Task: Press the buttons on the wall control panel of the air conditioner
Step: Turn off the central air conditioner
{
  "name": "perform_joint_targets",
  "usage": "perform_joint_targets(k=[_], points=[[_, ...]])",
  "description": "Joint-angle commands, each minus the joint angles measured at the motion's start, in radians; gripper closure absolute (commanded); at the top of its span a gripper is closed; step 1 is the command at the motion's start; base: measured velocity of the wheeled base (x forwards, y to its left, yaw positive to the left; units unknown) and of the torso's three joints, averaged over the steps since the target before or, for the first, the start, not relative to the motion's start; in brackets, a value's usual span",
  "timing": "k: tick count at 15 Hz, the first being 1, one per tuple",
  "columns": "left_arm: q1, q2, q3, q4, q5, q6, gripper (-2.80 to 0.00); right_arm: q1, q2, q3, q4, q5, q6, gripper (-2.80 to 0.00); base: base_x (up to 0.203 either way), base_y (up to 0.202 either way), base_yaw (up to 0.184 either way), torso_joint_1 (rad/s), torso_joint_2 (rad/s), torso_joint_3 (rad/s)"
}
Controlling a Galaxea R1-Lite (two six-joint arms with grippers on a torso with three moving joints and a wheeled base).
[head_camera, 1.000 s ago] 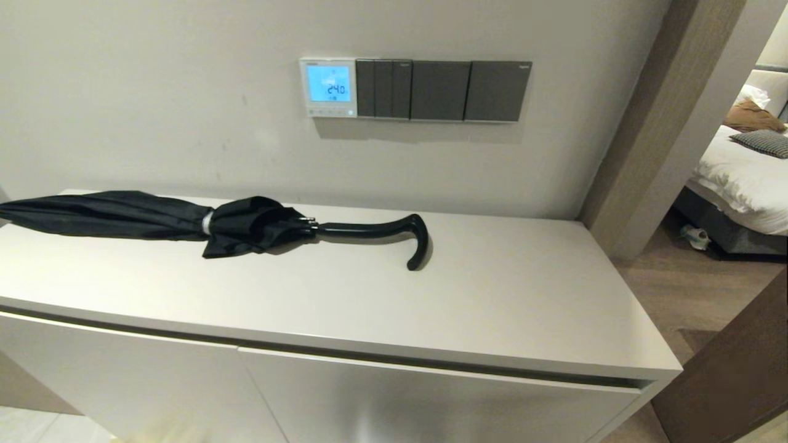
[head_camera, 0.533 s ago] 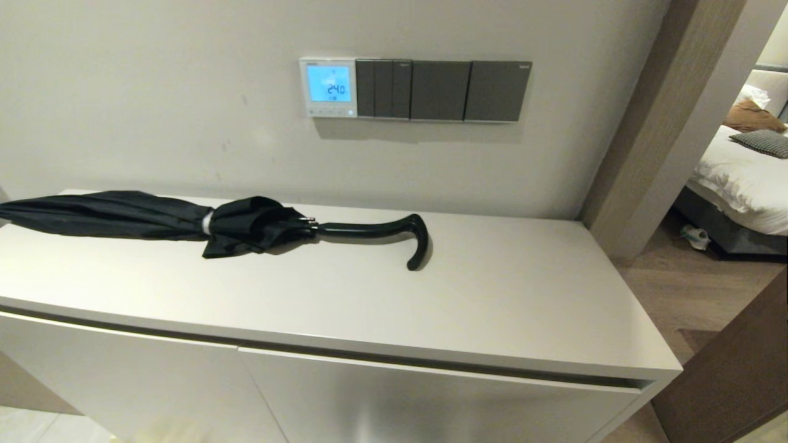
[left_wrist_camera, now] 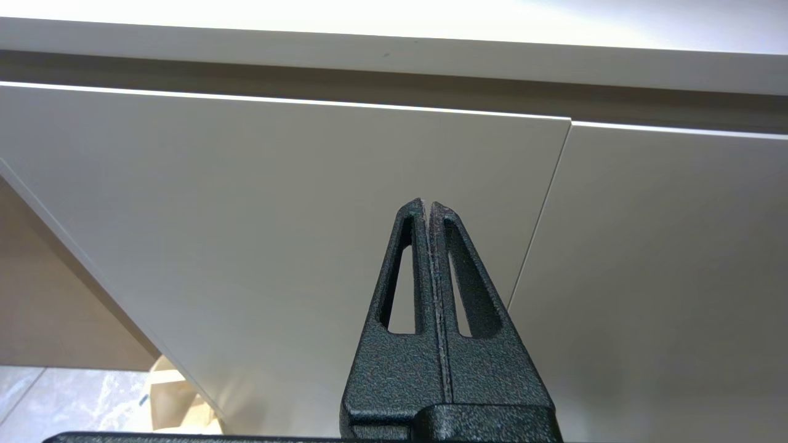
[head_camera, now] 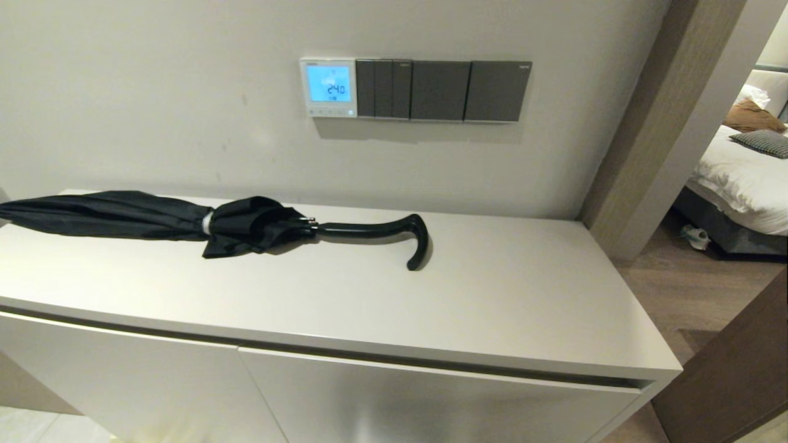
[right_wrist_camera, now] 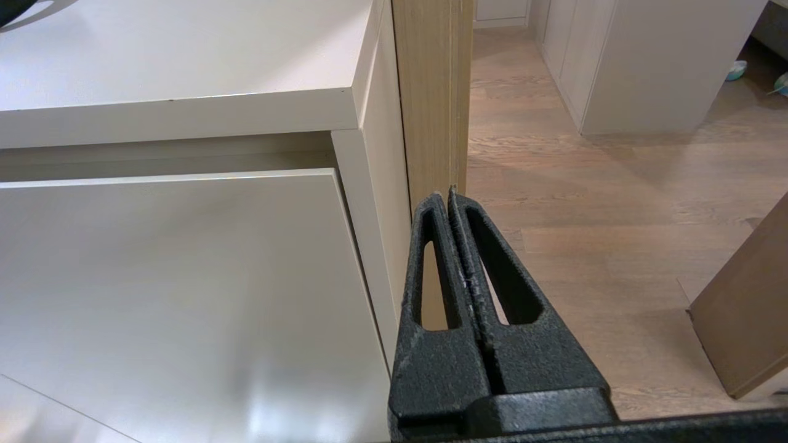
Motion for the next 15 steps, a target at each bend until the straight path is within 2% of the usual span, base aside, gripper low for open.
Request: perform_joint_targets(k=[1, 5, 8, 11, 15], points=[[0.002, -0.001, 0.000, -0.001, 0.002, 0.002, 0.00, 0.000, 0.001, 0.003, 0.000, 0.001, 0.000, 0.00, 0.000, 0.000, 0.000, 0.000, 0.00, 0.000], [0.002, 0.000, -0.051, 0.003, -0.001, 0.005, 0.00, 0.001, 0.001, 0.003, 0.000, 0.000, 0.000, 0.00, 0.000, 0.000, 0.000, 0.000, 0.00, 0.000], [0.000, 0.066, -0.264, 0.040, -0.003, 0.002, 0.00, 0.002, 0.001, 0.003, 0.000, 0.001, 0.000, 0.00, 0.000, 0.000, 0.000, 0.000, 0.00, 0.000], [-0.004, 0.174, -0.396, 0.040, -0.004, 0.003, 0.00, 0.000, 0.001, 0.003, 0.000, 0.000, 0.000, 0.00, 0.000, 0.000, 0.000, 0.000, 0.00, 0.000], [-0.087, 0.442, -0.617, 0.020, -0.002, -0.002, 0.00, 0.000, 0.001, 0.003, 0.000, 0.000, 0.000, 0.00, 0.000, 0.000, 0.000, 0.000, 0.00, 0.000]])
